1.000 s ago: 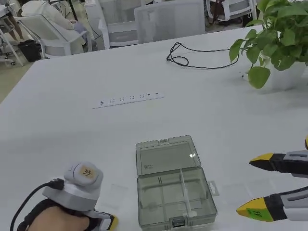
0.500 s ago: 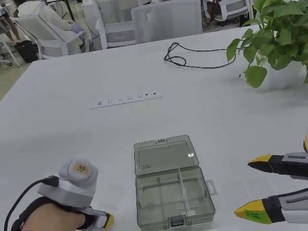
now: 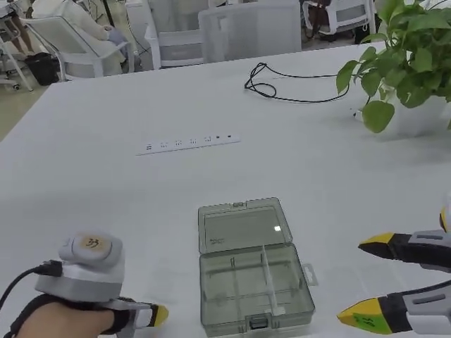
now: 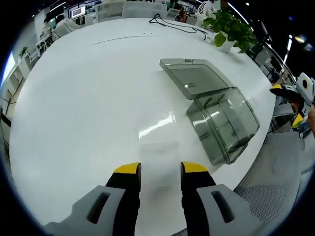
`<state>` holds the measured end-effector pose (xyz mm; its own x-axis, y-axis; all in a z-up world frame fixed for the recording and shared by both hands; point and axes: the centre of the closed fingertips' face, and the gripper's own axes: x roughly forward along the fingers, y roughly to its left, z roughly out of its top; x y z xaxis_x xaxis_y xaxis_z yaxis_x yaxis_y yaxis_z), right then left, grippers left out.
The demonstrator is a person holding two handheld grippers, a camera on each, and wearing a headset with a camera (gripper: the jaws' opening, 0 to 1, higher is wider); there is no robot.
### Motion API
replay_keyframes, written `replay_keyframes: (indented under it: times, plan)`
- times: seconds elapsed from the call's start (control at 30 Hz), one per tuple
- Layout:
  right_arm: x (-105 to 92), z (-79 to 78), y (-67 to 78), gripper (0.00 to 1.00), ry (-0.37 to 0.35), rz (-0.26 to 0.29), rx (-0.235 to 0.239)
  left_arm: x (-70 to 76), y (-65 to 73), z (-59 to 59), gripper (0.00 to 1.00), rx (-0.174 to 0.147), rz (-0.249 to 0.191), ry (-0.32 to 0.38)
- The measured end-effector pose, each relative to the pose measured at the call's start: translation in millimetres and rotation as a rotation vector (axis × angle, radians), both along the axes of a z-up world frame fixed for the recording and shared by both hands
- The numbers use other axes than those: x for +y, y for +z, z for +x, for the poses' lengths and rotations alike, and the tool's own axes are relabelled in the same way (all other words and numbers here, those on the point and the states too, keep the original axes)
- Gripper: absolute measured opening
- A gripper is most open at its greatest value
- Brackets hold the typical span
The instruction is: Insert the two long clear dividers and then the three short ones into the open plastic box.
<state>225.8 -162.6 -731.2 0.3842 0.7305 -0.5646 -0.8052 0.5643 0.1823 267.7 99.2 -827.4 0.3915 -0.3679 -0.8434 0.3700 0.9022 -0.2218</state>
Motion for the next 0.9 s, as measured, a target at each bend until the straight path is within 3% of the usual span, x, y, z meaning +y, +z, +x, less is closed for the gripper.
replay_keyframes:
  times: [0.07,0.17,0.37,0.43,0.67,0.9]
  plan:
    - [3.5,0.1,1.9,0.74,0.000,0.005,0.001,-0.9,5.7,-0.4,0.30,-0.013,-0.021,0.010]
    - [12.8,0.7,8.7,0.74,-0.004,0.023,0.005,-7.8,20.3,0.5,0.30,-0.049,-0.093,0.035]
    - [34.4,4.6,21.2,0.69,-0.015,0.062,0.023,-20.5,46.3,0.4,0.30,-0.108,-0.168,0.036]
    - [43.2,6.5,25.1,0.67,-0.022,0.080,0.032,-29.8,57.3,0.1,0.30,-0.127,-0.215,0.034]
    - [75.3,15.8,41.4,0.57,-0.053,0.148,0.050,-59.5,85.8,-4.0,0.30,-0.185,-0.309,-0.013]
    - [98.3,25.1,46.7,0.38,-0.134,0.220,0.125,-87.5,104.5,-11.1,0.30,-0.214,-0.384,-0.046]
